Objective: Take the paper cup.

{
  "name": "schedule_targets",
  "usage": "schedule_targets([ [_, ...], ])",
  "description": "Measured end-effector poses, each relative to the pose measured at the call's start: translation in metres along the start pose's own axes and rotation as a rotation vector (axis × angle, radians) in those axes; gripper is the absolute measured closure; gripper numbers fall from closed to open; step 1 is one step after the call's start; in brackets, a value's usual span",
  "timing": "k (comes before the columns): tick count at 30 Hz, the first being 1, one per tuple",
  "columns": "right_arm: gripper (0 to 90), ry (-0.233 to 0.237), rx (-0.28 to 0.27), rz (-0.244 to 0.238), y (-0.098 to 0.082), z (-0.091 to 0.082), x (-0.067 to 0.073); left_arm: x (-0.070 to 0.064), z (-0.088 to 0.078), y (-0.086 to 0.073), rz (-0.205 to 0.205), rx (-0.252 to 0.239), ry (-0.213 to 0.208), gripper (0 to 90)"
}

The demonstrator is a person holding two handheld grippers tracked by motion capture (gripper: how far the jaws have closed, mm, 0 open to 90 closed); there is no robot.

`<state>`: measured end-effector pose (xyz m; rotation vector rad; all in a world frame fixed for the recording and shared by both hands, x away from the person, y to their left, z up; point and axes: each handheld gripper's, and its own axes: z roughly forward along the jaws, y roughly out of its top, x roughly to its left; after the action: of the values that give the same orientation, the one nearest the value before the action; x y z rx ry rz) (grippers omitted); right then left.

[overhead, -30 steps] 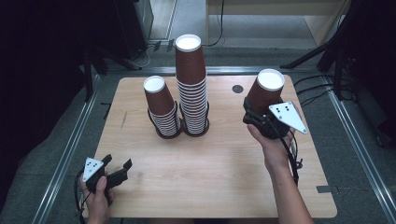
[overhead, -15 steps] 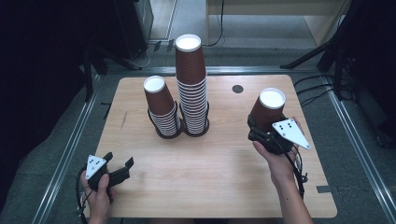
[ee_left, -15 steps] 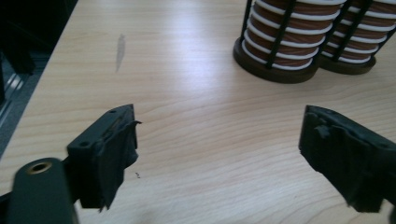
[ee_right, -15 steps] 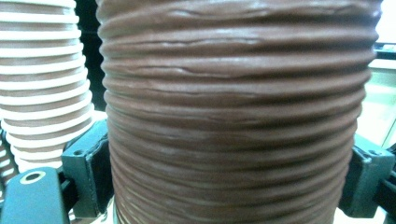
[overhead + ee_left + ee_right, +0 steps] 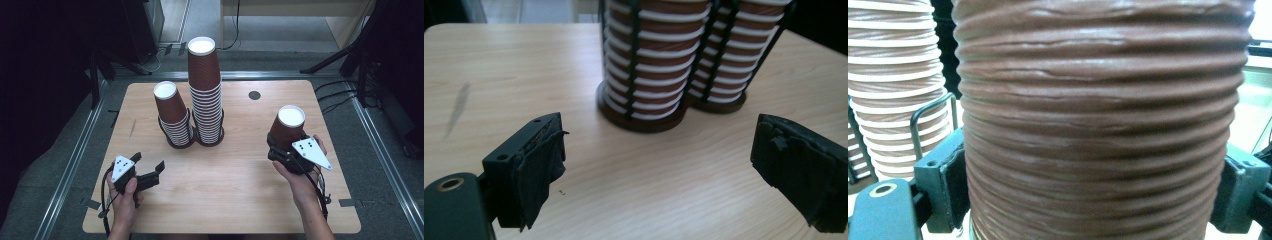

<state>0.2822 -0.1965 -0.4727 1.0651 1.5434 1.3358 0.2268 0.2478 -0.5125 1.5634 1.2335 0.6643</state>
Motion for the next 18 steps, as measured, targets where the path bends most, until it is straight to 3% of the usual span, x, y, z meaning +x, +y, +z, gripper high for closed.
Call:
schedule_targets([
  [5, 11.9, 0.041, 0.01, -0.02, -0.005, 0.001, 0.0, -0.012, 0.015, 0.013, 0.009, -0.017, -0.012, 7.4],
  [10, 12.0, 0.065, 0.022, -0.057, -0.01, 0.003, 0.007, -0.021, 0.026, 0.016, 0.029, -0.009, -0.029, 7.4],
  [18, 11.9, 0.098, 0.029, -0.11, -0.02, 0.007, 0.027, -0.039, 0.029, 0.023, 0.076, -0.03, -0.063, 7.4],
])
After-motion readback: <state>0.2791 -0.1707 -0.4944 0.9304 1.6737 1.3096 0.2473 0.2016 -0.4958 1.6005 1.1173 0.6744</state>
